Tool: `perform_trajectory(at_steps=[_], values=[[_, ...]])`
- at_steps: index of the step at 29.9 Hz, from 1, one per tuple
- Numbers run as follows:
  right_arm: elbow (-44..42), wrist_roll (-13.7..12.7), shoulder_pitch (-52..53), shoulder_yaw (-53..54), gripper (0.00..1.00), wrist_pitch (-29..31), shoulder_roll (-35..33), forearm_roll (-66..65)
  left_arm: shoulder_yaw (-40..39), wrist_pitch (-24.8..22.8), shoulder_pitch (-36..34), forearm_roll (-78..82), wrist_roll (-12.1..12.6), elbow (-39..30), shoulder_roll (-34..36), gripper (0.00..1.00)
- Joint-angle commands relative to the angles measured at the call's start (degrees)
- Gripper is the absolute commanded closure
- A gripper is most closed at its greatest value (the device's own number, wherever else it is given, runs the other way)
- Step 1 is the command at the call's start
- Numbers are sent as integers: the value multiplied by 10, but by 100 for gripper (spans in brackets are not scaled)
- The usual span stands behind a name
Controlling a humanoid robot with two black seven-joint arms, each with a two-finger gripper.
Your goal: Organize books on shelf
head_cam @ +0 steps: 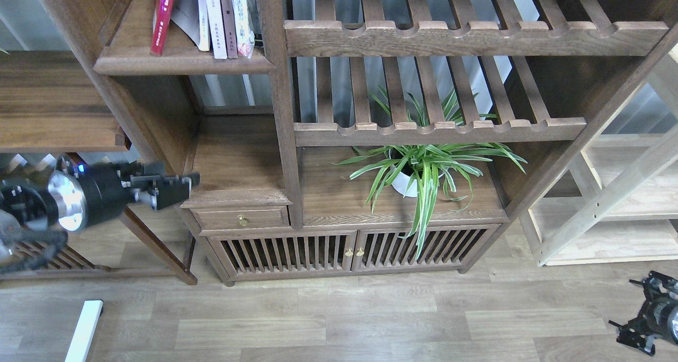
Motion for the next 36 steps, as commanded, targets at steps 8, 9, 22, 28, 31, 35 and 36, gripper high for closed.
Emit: perform_trajectory(at_steps=[8, 9, 22, 28, 31, 35, 36], values=[[0, 0, -7, 0, 0, 0, 3, 0, -1, -27, 141, 31, -53, 4, -5, 21], [0, 0, -8, 0, 0, 0, 3, 0, -1, -27, 150, 33, -57, 4, -5, 21], [-2, 0, -11, -1, 0, 1, 2, 0, -2, -28, 244, 45, -94, 4, 14, 21], [-2, 0, -10, -2, 0, 1, 1, 0, 0, -44, 284, 47, -110, 4, 24, 21], [-2, 0, -10, -1, 0, 1, 1, 0, 0, -46, 308, 56, -116, 4, 24, 21], [-4, 0, -11, -4, 0, 1, 2, -1, 3, -51, 342, 81, -126, 4, 22, 21], [-4, 0, -11, -4, 0, 1, 1, -1, 3, -52, 351, 87, -127, 4, 21, 21]])
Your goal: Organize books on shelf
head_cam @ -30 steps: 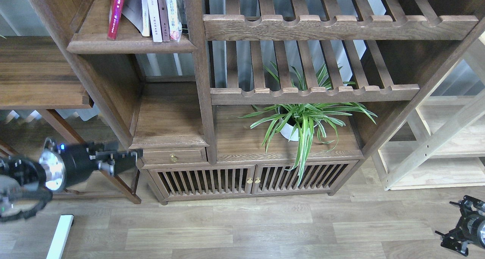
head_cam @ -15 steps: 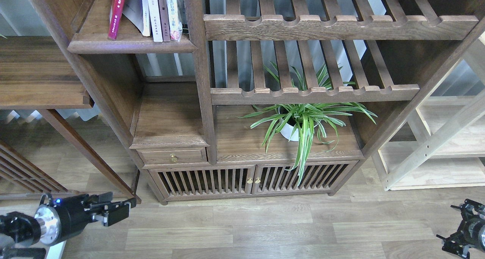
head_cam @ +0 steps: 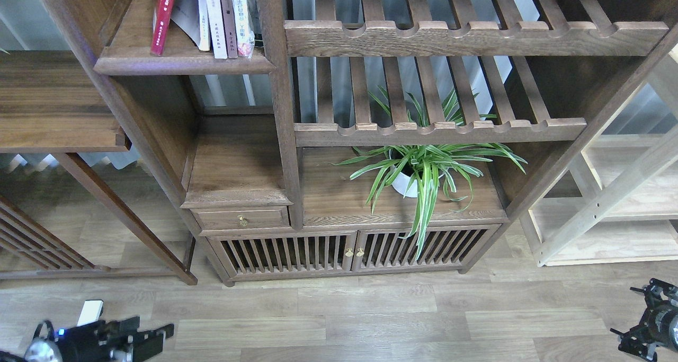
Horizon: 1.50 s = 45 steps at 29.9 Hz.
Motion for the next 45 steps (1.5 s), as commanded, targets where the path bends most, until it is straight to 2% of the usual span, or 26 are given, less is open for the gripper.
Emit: perform_trajectory(at_steps=[1, 4, 13, 16, 20, 25, 30, 36, 42, 45], values=[[-2, 0, -1, -2, 0, 1, 0, -1, 4, -2, 31, 21, -6, 0, -4, 21], [-2, 0, -1, -2, 0, 1, 0, -1, 19, -1, 48, 35, -23, 3, -6, 21], [-5, 0, -15, 0, 0, -2, 4, -1, 127, 4, 56, 44, -108, 56, -10, 21], [-8, 0, -20, 1, 0, -2, 7, 0, 166, 5, 54, 44, -140, 132, -42, 21], [-9, 0, -23, 1, 0, -3, 9, 0, 200, 4, 51, 44, -162, 240, -118, 20], [-9, 0, -26, 2, 0, -5, 12, 1, 241, 5, 49, 44, -192, 328, -190, 20], [-10, 0, -44, 3, 0, -22, 26, 14, 251, 7, 48, 45, -199, 401, -262, 20], [-12, 0, -62, 3, 0, -35, 47, 41, 270, 6, 27, 40, -219, 536, -352, 18], [-68, 0, -100, 2, 0, -47, 121, 96, 287, 1, 11, 38, -225, 689, -454, 15], [-119, 0, -124, 3, 0, -49, 172, 124, 287, 0, 1, 31, -218, 766, -507, 11]])
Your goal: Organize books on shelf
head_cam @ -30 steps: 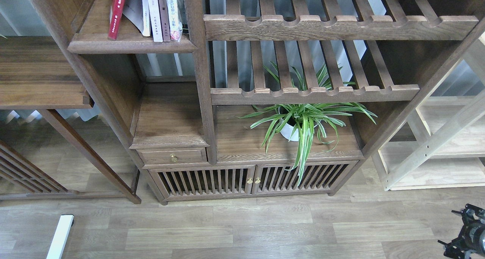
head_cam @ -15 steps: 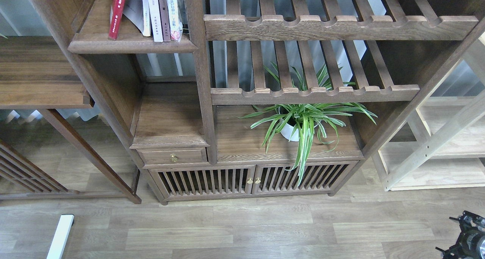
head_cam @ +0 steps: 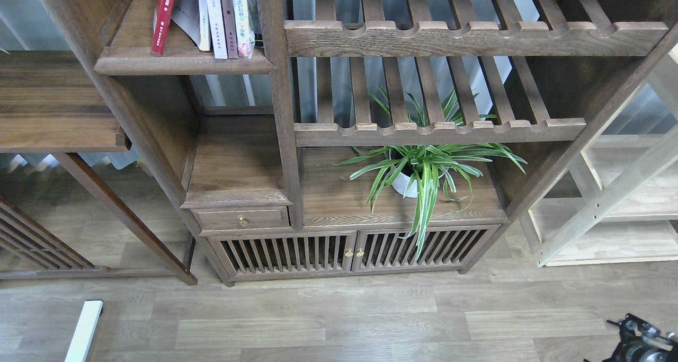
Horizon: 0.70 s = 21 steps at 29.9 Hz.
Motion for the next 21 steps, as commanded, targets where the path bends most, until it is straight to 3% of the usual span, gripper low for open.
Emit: perform_trajectory(at_steps=[1, 5, 10, 16, 21], values=[[-59, 0, -27, 1, 0, -3, 61, 37, 0, -1, -14, -13, 9, 90, -61, 10], [-80, 0, -43, 1, 0, -19, 105, 90, 2, -1, -28, -69, 19, 133, -70, 4], [-88, 0, -60, 3, 0, -19, 151, 141, 3, -1, -34, -80, 36, 134, -70, 3], [-107, 0, -96, 31, 0, -19, 193, 164, 5, -3, -29, -80, 40, 134, -70, 1], [-108, -61, -114, 43, 0, -19, 205, 165, 4, -5, -25, -97, 57, 134, -70, 1]])
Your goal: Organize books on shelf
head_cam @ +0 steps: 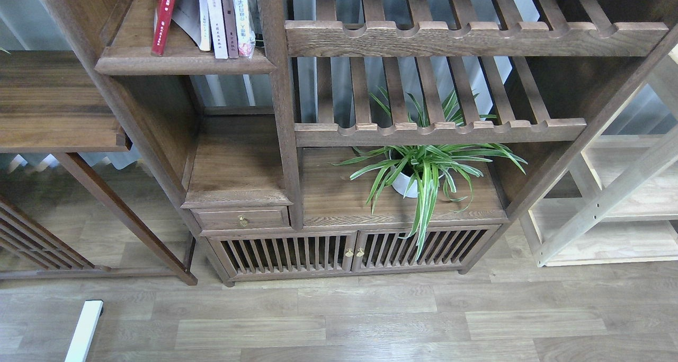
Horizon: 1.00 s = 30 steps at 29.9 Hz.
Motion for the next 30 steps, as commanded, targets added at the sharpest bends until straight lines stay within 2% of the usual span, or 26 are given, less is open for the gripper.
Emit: perform_trajectory(at_steps=[1, 3, 10, 11, 13, 16, 19, 21, 26, 30], values=[[-29, -47, -8, 5, 0, 3, 10, 3, -2, -1, 1, -29, 17, 0, 0, 1], [-29, -75, -11, 9, 0, 7, 15, 10, 0, -1, 0, -55, 32, 0, 0, 1], [-29, -144, -36, 13, 0, 17, 40, 31, 3, -10, -2, -66, 71, 0, 0, 1], [-29, -162, -37, 13, 0, 23, 41, 39, 0, -17, -3, -66, 80, 0, 0, 2], [-30, -188, -37, 13, 0, 37, 41, 53, -1, -20, -3, -75, 85, 0, 0, 2], [-37, -209, -37, 16, 0, 46, 42, 64, 7, -24, -3, -106, 86, 0, 0, 2], [-50, -242, -37, 54, 0, 59, 44, 76, -1, -24, -5, -123, 87, 1, 0, 2], [-60, -253, -37, 81, 0, 69, 48, 75, -2, -20, -11, -124, 87, 2, 0, 2], [-68, -257, -38, 114, 0, 69, 60, 78, -10, -21, -19, -147, 86, 2, 0, 2], [-69, -241, -48, 131, 0, 54, 65, 73, 0, -20, -19, -150, 79, 1, 0, 1]])
